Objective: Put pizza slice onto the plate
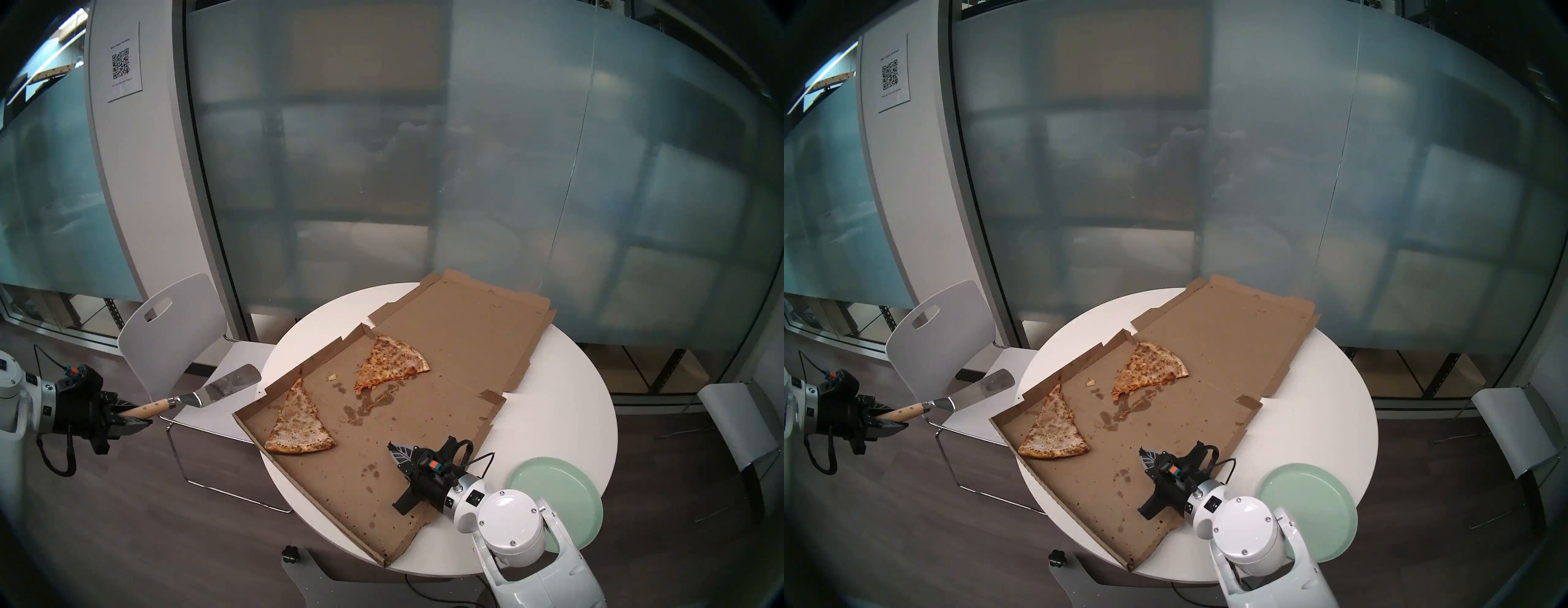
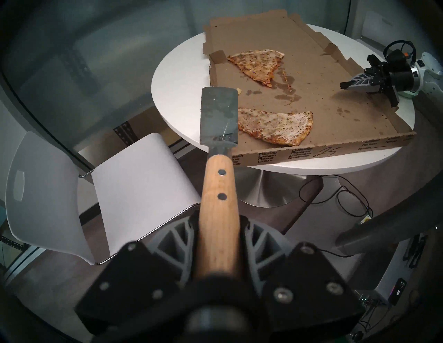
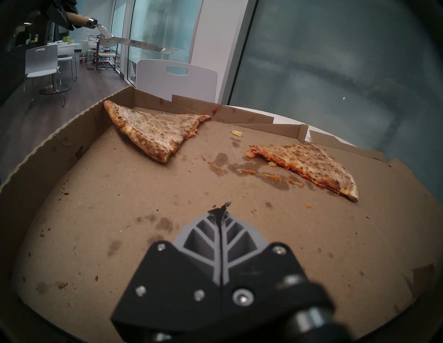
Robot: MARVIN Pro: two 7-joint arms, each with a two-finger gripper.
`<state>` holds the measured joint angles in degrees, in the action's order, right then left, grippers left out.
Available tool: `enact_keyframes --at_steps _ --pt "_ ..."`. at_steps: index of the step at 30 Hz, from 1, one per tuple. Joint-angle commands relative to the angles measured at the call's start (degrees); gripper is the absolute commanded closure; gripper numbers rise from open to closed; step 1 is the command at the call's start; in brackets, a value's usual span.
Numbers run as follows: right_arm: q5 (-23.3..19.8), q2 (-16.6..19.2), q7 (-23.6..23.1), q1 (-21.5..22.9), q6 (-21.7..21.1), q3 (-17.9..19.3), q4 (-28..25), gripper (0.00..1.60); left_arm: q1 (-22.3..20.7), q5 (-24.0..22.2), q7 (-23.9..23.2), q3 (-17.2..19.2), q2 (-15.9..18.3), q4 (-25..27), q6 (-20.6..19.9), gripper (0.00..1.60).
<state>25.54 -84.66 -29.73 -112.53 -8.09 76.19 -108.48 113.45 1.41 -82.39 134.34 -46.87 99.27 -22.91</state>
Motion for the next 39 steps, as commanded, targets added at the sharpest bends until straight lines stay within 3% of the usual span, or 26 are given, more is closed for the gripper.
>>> enact_keyframes --at_steps 1,16,39 --pt "-0.1 -0.3 0.3 0.5 0.2 -0.1 -0.7 1.60 -0.7 -2.7 -2.6 -2.6 6.6 -2.2 2.0 1.60" --pt "-0.3 -0.4 1.1 1.0 -0.3 -0.3 -0.4 1.60 -3.1 -2.2 -2.6 -11.1 14.7 -9.2 8.2 1.60" --pt "-0.7 -0.8 1.8 2.7 -0.6 -0.4 2.5 1.60 -18.2 -5.0 -2.6 -27.1 27.0 -17.4 10.8 1.60"
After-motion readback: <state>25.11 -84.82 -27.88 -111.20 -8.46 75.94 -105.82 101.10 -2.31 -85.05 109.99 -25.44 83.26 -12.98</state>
